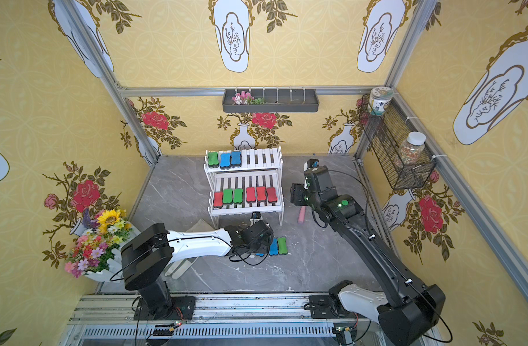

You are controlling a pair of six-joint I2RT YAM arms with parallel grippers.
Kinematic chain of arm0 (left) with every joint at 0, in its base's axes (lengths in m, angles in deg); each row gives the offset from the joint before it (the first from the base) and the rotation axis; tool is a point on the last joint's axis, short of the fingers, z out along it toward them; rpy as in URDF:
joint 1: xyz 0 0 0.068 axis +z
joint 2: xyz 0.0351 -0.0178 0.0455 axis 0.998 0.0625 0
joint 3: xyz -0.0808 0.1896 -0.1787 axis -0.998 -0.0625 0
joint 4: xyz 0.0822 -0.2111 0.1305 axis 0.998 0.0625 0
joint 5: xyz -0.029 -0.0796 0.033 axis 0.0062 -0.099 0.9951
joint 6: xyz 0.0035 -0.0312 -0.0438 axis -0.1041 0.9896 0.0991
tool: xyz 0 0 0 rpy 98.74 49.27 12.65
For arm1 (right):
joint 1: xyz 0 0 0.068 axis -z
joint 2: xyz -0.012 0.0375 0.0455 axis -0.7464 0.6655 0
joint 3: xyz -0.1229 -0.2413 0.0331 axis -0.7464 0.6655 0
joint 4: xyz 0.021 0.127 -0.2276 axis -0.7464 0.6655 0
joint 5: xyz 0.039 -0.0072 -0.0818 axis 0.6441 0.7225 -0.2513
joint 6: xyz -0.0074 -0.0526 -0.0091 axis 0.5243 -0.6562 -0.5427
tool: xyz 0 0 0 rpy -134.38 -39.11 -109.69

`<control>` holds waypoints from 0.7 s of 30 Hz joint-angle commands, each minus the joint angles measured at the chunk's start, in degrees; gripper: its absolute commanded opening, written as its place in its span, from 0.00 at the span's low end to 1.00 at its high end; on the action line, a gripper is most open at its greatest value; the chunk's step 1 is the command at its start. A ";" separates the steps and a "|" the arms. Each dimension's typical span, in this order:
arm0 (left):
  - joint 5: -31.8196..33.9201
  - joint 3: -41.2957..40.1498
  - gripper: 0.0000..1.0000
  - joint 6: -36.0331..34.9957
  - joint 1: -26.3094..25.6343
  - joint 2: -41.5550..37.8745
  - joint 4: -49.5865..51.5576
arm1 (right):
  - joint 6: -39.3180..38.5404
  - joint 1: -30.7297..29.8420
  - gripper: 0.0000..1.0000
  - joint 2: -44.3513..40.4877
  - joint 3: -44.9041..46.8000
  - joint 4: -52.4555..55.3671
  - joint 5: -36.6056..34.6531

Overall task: Remove the whiteboard erasers from the shelf
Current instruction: Place the whiteboard eraser at the center of the board.

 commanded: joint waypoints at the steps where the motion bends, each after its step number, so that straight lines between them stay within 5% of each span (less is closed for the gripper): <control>1: 2.70 -0.61 0.68 -0.60 -0.32 -3.05 1.56 | 0.91 -0.09 0.69 -0.90 -0.14 0.55 -0.95; 9: 4.77 -4.35 0.80 0.47 -1.02 -16.96 3.23 | 2.67 -0.36 0.72 -2.51 0.29 0.49 0.60; 17: 8.99 0.96 0.99 -6.49 -1.07 -27.09 8.30 | 4.25 -1.03 0.73 -3.07 0.43 -0.16 3.28; 21: 8.30 2.33 0.99 -8.56 1.09 -30.97 8.48 | 4.74 -2.14 0.74 -1.92 -0.32 -1.11 4.78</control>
